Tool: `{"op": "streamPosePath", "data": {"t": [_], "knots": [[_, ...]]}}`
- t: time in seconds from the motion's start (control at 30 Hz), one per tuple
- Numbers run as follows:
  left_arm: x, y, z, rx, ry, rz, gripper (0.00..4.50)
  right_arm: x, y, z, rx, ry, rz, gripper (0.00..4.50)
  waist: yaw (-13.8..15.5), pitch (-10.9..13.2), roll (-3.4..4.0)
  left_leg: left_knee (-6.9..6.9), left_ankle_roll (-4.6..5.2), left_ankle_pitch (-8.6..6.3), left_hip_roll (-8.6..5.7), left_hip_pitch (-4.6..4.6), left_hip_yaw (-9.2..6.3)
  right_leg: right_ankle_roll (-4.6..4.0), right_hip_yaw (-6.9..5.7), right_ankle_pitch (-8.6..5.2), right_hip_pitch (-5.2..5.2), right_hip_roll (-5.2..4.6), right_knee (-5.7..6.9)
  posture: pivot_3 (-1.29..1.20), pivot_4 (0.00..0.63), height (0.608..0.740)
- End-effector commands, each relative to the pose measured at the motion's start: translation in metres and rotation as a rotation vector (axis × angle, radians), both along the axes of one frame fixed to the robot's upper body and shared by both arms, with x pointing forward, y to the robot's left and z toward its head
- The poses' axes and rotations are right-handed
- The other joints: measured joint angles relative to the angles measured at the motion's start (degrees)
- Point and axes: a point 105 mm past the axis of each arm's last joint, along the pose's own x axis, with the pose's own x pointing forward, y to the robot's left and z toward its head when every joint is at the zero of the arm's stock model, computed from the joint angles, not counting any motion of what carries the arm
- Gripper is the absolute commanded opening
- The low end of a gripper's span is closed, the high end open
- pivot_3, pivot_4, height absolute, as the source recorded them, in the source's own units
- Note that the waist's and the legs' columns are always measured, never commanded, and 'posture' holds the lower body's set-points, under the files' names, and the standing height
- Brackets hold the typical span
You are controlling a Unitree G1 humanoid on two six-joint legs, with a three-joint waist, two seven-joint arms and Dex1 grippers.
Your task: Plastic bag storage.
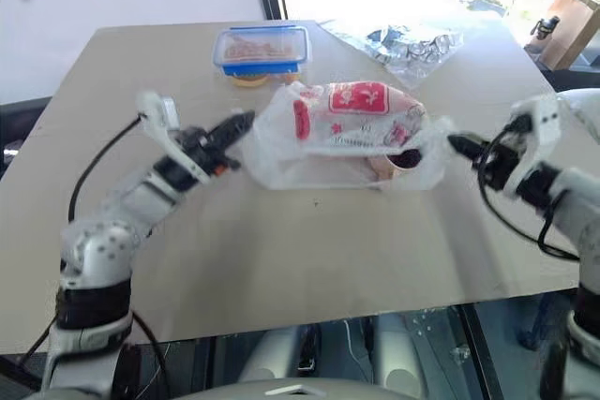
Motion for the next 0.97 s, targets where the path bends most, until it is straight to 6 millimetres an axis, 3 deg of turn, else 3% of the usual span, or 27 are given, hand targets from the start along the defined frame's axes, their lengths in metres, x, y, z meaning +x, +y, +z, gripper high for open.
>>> {"op": "streamPosePath", "data": {"t": [0.03, 0.13, 0.27, 0.37, 0.47, 0.57, 0.97], "knots": [[-0.023, -0.005, 0.002, 0.065, -0.099, -0.074, 0.89, -0.02, 0.019, 0.011, -0.159, -0.145, 0.105, 0.0, -0.1, 0.0, 0.0, 0.01, -0.01, 0.02, 0.0, 0.08, 0.01, -0.01, 0.02, 0.01, 0.06, 0.02, -0.01, 0.0, 0.15, 0.74], [-0.035, 0.004, -0.013, 0.17, -0.116, -0.074, 2.36, -0.035, 0.014, -0.006, -0.202, -0.12, 0.109, 0.93, 0.2, -0.1, -0.18, -0.01, 0.26, -0.14, 0.15, 0.77, -0.09, -0.08, -0.07, -0.31, 0.87, 0.13, -0.11, 0.0, 0.15, 0.74], [-0.056, 0.027, -0.027, 0.206, -0.138, -0.072, 4.35, -0.048, 0.006, -0.008, -0.217, -0.136, 0.071, 2.9, 0.4, -0.1, -0.17, 0.0, 0.26, -0.15, 0.18, 0.79, 0.03, -0.05, 0.04, -0.32, 0.85, 0.14, -0.09, 0.0, 0.15, 0.74], [-0.071, 0.047, -0.044, 0.283, -0.11, -0.032, 4.5, -0.062, -0.004, -0.011, -0.28, -0.146, 0.059, 4.4, 0.5, -0.1, -0.16, -0.02, 0.27, -0.15, 0.21, 0.78, 0.05, -0.08, 0.04, -0.32, 0.8, 0.13, -0.08, 0.0, 0.15, 0.74], [-0.077, 0.062, -0.056, 0.322, -0.068, 0.04, 4.5, -0.077, -0.025, -0.031, -0.375, -0.084, 0.03, 4.46, 1.2, -0.1, -0.23, -0.02, 0.28, -0.16, 0.2, 0.73, -0.05, -0.07, -0.06, -0.34, 0.81, 0.11, -0.12, 0.0, 0.15, 0.74], [-0.082, 0.062, -0.063, 0.346, -0.051, 0.034, 4.5, -0.084, -0.041, -0.046, -0.406, -0.048, -0.002, 4.46, 1.3, -0.2, -0.38, -0.02, 0.35, -0.2, 0.19, 0.74, -0.03, -0.04, -0.07, -0.37, 0.87, 0.06, -0.19, 0.0, 0.15, 0.74], [-0.09, 0.05, -0.07, 0.384, -0.035, -0.034, 4.5, -0.051, -0.072, -0.05, -0.447, -0.12, -0.074, 4.46, 0.6, -0.3, -0.39, 0.04, 0.35, -0.21, 0.27, 0.81, 0.09, -0.03, -0.02, -0.37, 0.83, 0.11, -0.09, 0.0, 0.15, 0.74]]}}
